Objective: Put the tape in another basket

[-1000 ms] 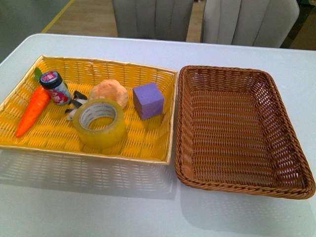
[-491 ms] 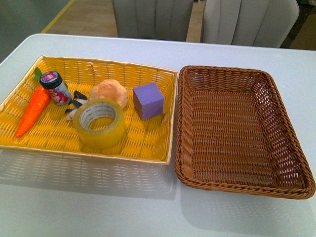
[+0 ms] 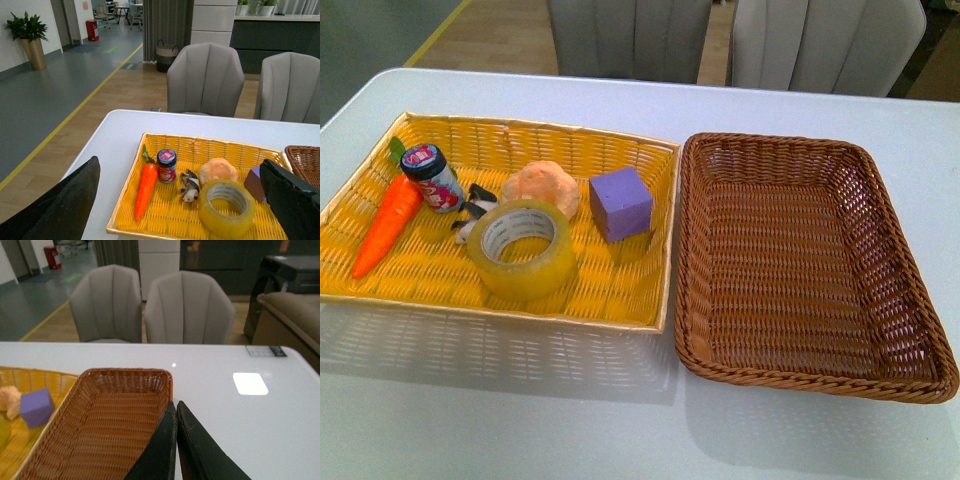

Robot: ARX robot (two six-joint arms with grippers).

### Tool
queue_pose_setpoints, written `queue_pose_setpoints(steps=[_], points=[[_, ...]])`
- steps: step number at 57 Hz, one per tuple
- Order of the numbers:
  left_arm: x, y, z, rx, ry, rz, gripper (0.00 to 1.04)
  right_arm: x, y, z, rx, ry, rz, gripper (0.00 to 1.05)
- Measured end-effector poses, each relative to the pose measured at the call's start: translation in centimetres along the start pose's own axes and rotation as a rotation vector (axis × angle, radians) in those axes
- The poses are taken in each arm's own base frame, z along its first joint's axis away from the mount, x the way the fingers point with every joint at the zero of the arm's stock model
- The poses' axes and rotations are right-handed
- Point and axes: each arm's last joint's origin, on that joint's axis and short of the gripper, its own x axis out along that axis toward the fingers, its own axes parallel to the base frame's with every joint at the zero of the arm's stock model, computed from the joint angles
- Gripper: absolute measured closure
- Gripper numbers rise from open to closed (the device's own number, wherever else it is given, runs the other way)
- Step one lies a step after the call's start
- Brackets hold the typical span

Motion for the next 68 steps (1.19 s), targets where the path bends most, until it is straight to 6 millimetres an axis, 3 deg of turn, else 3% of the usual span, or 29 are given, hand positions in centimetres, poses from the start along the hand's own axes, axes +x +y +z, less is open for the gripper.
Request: queue_pose_setpoints(steps=[20,34,39,43,49,60,68], points=[[0.0,0.0,0.0,0.0,0.0,0.0,0.09,-0.3,0.0,0.2,0.0,-0.027,0.001,1.01],[0.0,0.0,0.0,0.009,0.012,-0.011,0.09,-0.3,0.0,0.2,0.0,-0.027,0.002,0.57],[0.4,0.0,0.5,0.091,0.527,-0.295,0.09,-0.3,0.0,0.2,0.0,-0.028,0.004,0.36],[1.3,-0.1,0.7,0.109,0.651,-0.37,0.09,-0.3,0.0,0.2,0.0,-0.029,0.002,0.25],[4.2,-0.1,1.2,0.17,0.661,-0.403,0.09,-0.3,0.0,0.2,0.0,-0.029,0.002,0.07],[12.1,-0.3,0.2,0.221,0.639,-0.366,0.09,-0.3,0.0,0.2,0.0,-0.028,0.002,0.09],[17.6,-0.8,-2.6,0.12,0.726,-0.316,0.09,-0.3,0.0,0.2,0.0,-0.028,0.002,0.09]])
